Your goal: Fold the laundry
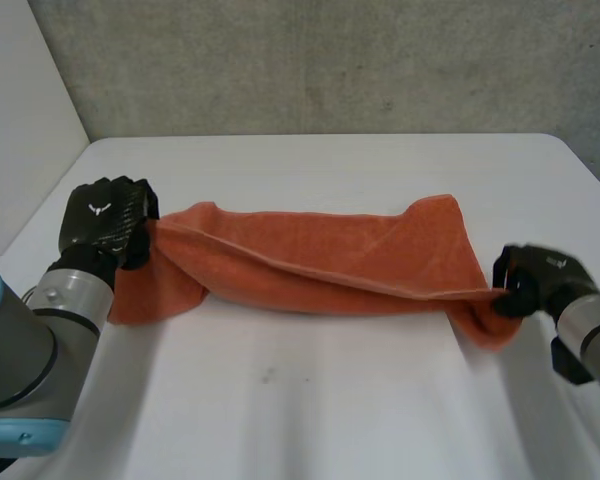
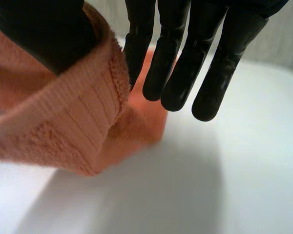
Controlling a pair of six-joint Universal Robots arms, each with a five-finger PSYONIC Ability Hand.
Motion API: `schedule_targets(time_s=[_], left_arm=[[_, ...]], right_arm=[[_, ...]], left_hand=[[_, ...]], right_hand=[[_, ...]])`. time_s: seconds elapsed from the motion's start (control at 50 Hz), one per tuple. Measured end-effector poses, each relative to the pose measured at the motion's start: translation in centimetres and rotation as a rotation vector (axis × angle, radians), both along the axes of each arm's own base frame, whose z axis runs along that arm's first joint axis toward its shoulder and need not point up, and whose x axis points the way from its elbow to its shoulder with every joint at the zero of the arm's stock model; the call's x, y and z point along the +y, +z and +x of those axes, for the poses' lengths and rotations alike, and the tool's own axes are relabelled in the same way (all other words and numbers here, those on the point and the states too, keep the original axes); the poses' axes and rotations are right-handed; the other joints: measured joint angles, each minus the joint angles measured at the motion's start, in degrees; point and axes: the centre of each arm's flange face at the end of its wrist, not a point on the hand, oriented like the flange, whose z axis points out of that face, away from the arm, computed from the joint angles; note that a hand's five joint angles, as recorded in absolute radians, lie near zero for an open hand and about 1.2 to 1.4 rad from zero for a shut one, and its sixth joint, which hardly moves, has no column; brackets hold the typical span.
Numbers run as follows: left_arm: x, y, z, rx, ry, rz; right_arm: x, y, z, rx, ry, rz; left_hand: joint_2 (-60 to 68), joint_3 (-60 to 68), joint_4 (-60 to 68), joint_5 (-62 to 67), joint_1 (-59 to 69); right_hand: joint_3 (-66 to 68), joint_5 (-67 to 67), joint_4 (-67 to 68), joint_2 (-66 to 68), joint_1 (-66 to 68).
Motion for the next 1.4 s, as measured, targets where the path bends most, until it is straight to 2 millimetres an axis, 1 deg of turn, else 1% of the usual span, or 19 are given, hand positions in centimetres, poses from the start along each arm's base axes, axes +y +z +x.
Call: schedule_targets(time_s=[0.1, 0.2, 0.32, 0.4, 0.5, 0.62, 0.64, 0.7, 0.74, 0.84, 0.94, 0.98, 1.02, 1.06, 1.08, 1.12, 1.18, 1.26, 1.4], left_arm=[[1.0, 2.0, 0.3, 0.002, 0.001, -0.005], [2.8, 7.3, 1.0, 0.027, 0.005, -0.093], [4.8, 11.8, 1.7, 0.041, 0.006, -0.149], [5.3, 12.6, 2.0, 0.030, 0.009, -0.126], [4.4, 11.3, 2.4, -0.004, 0.030, -0.033], [0.9, 5.9, 2.6, -0.062, 0.046, 0.173], [-0.3, 3.9, 2.5, -0.079, 0.043, 0.235], [-1.2, 2.6, 2.4, -0.094, 0.040, 0.271], [-3.6, 0.5, 2.0, -0.137, 0.030, 0.306], [-7.1, 0.6, 1.1, -0.186, 0.022, 0.235], [-11.5, 6.1, 0.0, -0.163, 0.040, -0.063], [-12.1, 7.9, -0.1, -0.145, 0.048, -0.154], [-12.6, 12.9, -0.3, -0.087, 0.078, -0.394], [-12.5, 14.0, -0.3, -0.071, 0.086, -0.450], [-11.9, 17.1, 0.0, -0.023, 0.114, -0.604], [-11.2, 18.7, 0.2, 0.008, 0.133, -0.690], [-10.0, 19.4, 0.7, 0.035, 0.155, -0.746], [-9.1, 17.6, 1.1, 0.024, 0.161, -0.692], [-6.9, 9.9, 1.8, -0.048, 0.149, -0.441]], right_arm=[[-0.4, 5.4, -0.3, 0.049, 0.039, -0.178], [0.7, 13.8, -0.9, 0.214, 0.069, -0.397], [2.7, 18.2, -1.0, 0.423, 0.139, -0.435], [3.0, 18.3, -0.8, 0.533, 0.198, -0.379], [1.9, 15.9, -0.4, 0.660, 0.302, -0.259], [0.1, 10.5, 1.3, 0.736, 0.419, -0.102], [-0.6, 8.9, 1.9, 0.752, 0.438, -0.068], [-1.2, 7.9, 2.4, 0.764, 0.442, -0.056], [-3.4, 6.6, 3.5, 0.790, 0.412, -0.089], [-7.5, 8.4, 4.9, 0.804, 0.272, -0.294], [-11.0, 16.2, 7.0, 0.731, 0.037, -0.716], [-11.1, 18.4, 7.4, 0.699, -0.011, -0.817], [-10.5, 23.2, 8.0, 0.609, -0.112, -1.028], [-10.1, 24.2, 8.0, 0.587, -0.131, -1.071], [-9.1, 26.7, 8.0, 0.525, -0.174, -1.173], [-8.3, 27.6, 8.0, 0.492, -0.187, -1.215], [-7.4, 27.6, 7.8, 0.470, -0.176, -1.219], [-7.2, 24.9, 7.7, 0.493, -0.118, -1.132], [-5.9, 17.2, 7.5, 0.547, 0.052, -0.897]], left_hand=[[0.00, 0.00, 0.00, 0.00, 0.00], [0.00, 0.00, 0.00, 0.00, 0.00], [0.00, 0.00, 0.00, 0.00, 0.00], [0.00, 0.00, 0.00, 0.00, 0.00], [0.00, 0.00, 0.00, 0.00, 0.00], [0.00, 0.00, 0.00, 0.00, 0.00], [0.01, 0.00, 0.00, 0.00, 0.00], [0.01, 0.00, 0.00, 0.00, 0.00], [0.01, 0.00, 0.00, 0.00, 0.00], [0.01, 0.01, 0.00, 0.00, 0.00], [0.01, 0.01, 0.00, 0.00, 0.00], [0.01, 0.02, 0.00, 0.00, 0.00], [0.01, 0.01, 0.01, 0.00, 0.01], [0.01, 0.01, 0.01, 0.00, 0.01], [0.01, 0.01, 0.01, 0.00, 0.05], [0.01, 0.02, 0.01, 0.00, 0.16], [0.01, 0.01, 0.00, 0.00, 0.18], [0.01, 0.01, 0.00, 0.00, 0.18], [0.01, 0.02, 0.00, 0.00, 0.18]], right_hand=[[0.04, 0.11, 0.00, 0.00, 0.00], [0.06, 0.14, 0.01, 0.00, 0.00], [0.05, 0.15, 0.01, 0.00, 0.00], [0.05, 0.15, 0.01, 0.00, 0.00], [0.06, 0.15, 0.02, 0.00, 0.00], [0.06, 0.15, 0.02, 0.00, 0.00], [0.06, 0.15, 0.02, 0.00, 0.00], [0.06, 0.15, 0.02, 0.00, 0.00], [0.06, 0.15, 0.02, 0.00, 0.00], [0.06, 0.16, 0.01, 0.00, 0.00], [0.07, 0.16, 0.02, 0.00, 0.00], [0.07, 0.16, 0.01, 0.00, 0.00], [0.06, 0.17, 0.01, 0.00, 0.00], [0.06, 0.17, 0.01, 0.00, 0.00], [0.07, 0.32, 0.01, 0.00, 0.00], [0.08, 0.55, 0.02, 0.00, 0.00], [0.07, 0.81, 0.01, 0.00, 0.00], [0.11, 0.84, 0.02, 0.00, 0.00], [0.25, 0.84, 0.03, 0.00, 0.00]])
